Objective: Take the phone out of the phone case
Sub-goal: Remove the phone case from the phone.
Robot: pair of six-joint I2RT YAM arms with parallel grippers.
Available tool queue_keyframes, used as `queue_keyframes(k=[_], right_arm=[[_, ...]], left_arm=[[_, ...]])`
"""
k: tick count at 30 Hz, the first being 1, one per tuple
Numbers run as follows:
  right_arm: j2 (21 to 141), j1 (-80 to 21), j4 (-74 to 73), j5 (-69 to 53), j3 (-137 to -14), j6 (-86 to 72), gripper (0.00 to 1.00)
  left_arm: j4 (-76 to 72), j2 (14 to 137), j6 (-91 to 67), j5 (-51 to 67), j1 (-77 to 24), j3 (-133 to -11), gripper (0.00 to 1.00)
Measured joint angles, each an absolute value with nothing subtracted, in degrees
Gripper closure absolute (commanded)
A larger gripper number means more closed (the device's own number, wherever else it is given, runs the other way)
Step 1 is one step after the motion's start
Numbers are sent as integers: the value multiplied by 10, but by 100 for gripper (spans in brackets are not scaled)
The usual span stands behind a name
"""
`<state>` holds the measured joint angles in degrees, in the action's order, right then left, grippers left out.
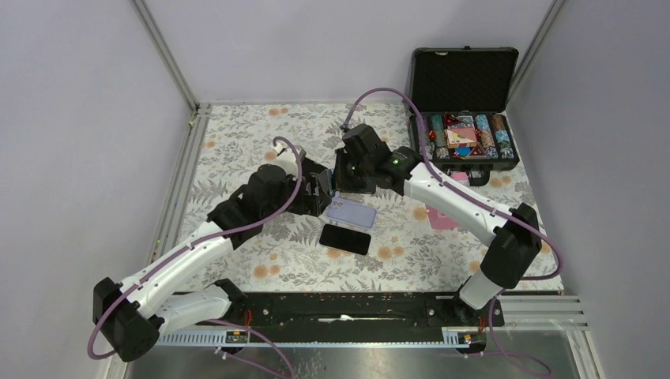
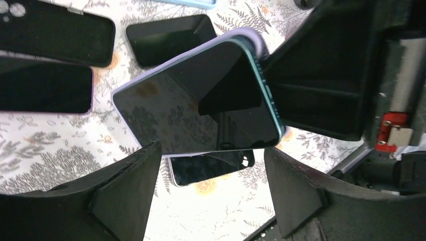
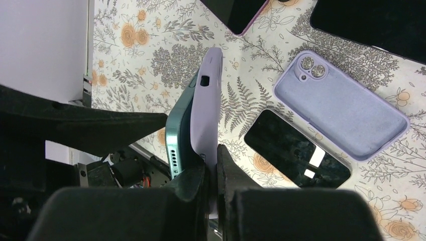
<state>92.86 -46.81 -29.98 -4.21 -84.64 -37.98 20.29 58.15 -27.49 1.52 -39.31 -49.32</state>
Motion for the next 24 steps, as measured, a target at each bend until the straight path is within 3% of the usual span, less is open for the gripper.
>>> queue_keyframes(k=[8,14,19,24], right_arm=[[942,-468,-316,-40,-861,-391,100],[959,-468,-331,-41,-869,-401,100],[978,-467,-341,-42,-885,-409,100],[981,-467,-340,-41,-885,-418,100]], left_arm=[[172,586,-198,-50,-437,-494,32],[158,595,-149,-109,-471,-494,33],[136,603,-113,-155,-487,-494,54],[123,605,-88,-178,-492,-494,60]])
